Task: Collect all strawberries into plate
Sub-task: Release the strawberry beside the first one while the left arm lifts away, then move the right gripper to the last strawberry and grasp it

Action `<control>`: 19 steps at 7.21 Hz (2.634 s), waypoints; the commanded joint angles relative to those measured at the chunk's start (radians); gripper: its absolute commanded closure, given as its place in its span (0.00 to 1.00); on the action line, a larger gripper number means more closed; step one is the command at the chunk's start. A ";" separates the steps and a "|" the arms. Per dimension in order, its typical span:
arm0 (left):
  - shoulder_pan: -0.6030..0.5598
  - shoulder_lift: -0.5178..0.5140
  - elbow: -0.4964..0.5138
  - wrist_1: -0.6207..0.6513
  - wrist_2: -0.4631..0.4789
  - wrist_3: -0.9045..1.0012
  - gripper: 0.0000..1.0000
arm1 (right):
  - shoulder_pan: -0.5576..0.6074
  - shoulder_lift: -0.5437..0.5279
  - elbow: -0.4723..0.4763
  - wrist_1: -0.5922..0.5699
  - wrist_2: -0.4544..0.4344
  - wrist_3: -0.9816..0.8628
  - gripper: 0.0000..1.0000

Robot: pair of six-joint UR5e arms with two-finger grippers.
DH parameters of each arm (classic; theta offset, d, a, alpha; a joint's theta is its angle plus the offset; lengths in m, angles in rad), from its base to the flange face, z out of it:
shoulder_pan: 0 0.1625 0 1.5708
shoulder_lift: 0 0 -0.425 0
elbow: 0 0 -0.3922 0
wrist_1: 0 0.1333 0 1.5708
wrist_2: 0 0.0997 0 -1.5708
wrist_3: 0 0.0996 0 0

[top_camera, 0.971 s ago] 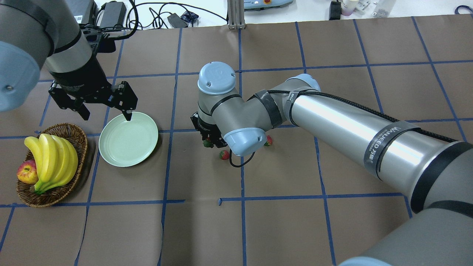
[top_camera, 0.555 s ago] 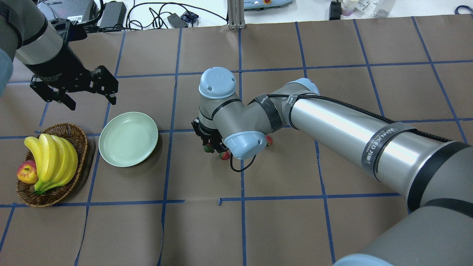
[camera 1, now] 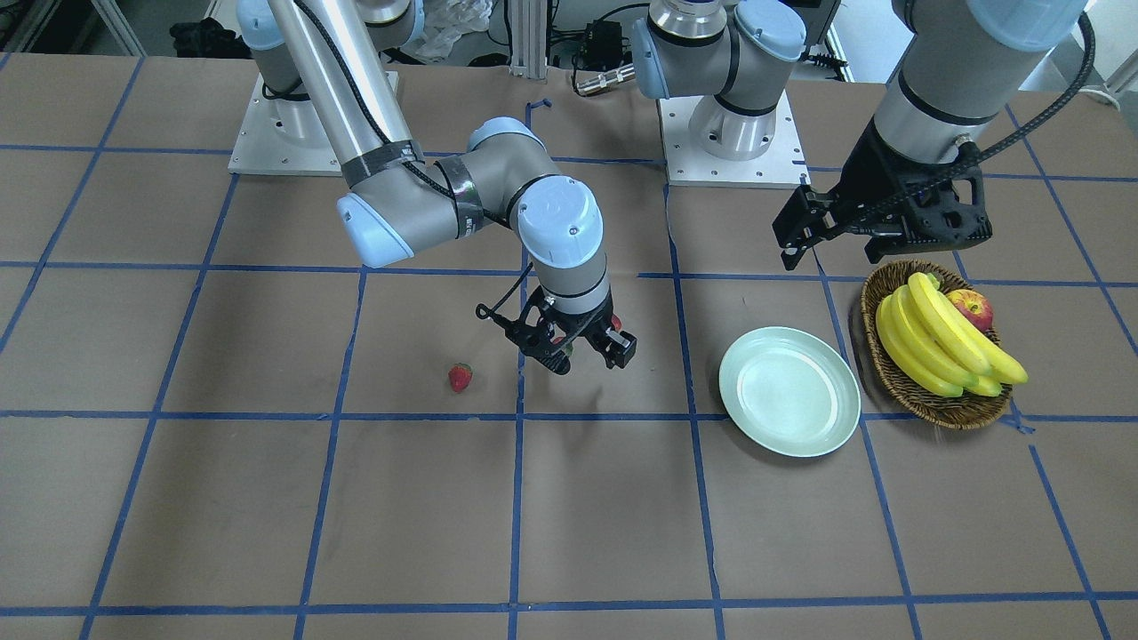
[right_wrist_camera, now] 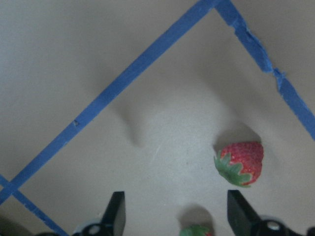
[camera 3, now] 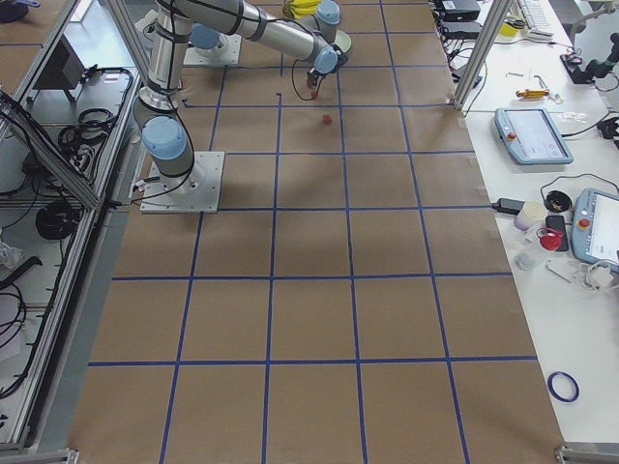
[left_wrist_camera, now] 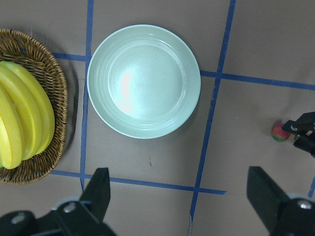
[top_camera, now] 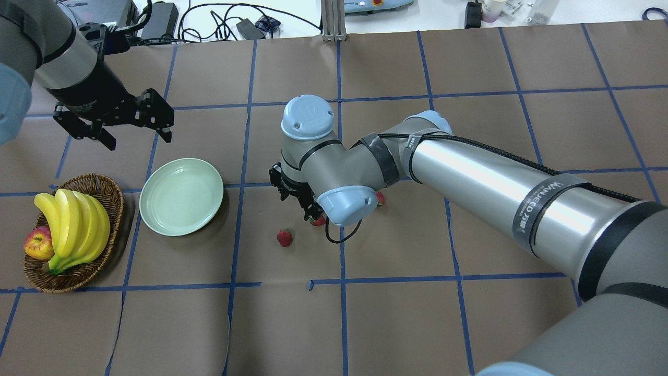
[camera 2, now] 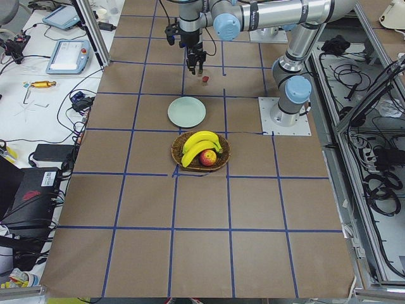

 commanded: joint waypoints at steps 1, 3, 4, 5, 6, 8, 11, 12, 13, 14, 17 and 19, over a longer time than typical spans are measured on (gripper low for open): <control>-0.040 -0.005 0.000 0.013 0.002 -0.020 0.00 | -0.003 -0.096 0.003 0.019 -0.027 -0.071 0.00; -0.086 -0.006 0.000 0.012 0.004 -0.094 0.00 | -0.017 -0.124 -0.009 0.163 -0.218 -0.228 0.00; -0.115 -0.006 0.000 0.010 0.008 -0.102 0.00 | -0.032 -0.126 0.001 0.180 -0.243 -0.309 0.00; -0.132 -0.003 0.000 0.000 0.009 -0.135 0.00 | -0.061 -0.138 0.001 0.247 -0.289 -0.367 0.00; -0.149 0.004 0.000 -0.014 0.009 -0.169 0.00 | -0.081 -0.150 0.003 0.275 -0.315 -0.424 0.00; -0.202 -0.003 -0.002 -0.021 0.095 -0.174 0.00 | -0.101 -0.150 0.030 0.271 -0.348 -0.509 0.00; -0.203 -0.006 -0.008 -0.022 0.096 -0.172 0.00 | -0.207 -0.132 0.078 0.158 -0.354 -0.603 0.00; -0.204 -0.009 -0.009 -0.024 0.094 -0.172 0.00 | -0.209 -0.110 0.077 0.130 -0.350 -0.574 0.00; -0.204 -0.011 -0.026 -0.022 0.099 -0.171 0.00 | -0.209 -0.071 0.083 0.057 -0.334 -0.560 0.00; -0.206 -0.011 -0.032 -0.016 0.099 -0.172 0.00 | -0.209 -0.058 0.092 0.050 -0.242 -0.555 0.00; -0.207 -0.010 -0.034 -0.019 0.099 -0.172 0.00 | -0.209 -0.035 0.110 0.050 -0.214 -0.525 0.00; -0.207 -0.011 -0.036 -0.020 0.099 -0.171 0.00 | -0.209 -0.040 0.138 0.053 -0.228 -0.526 0.02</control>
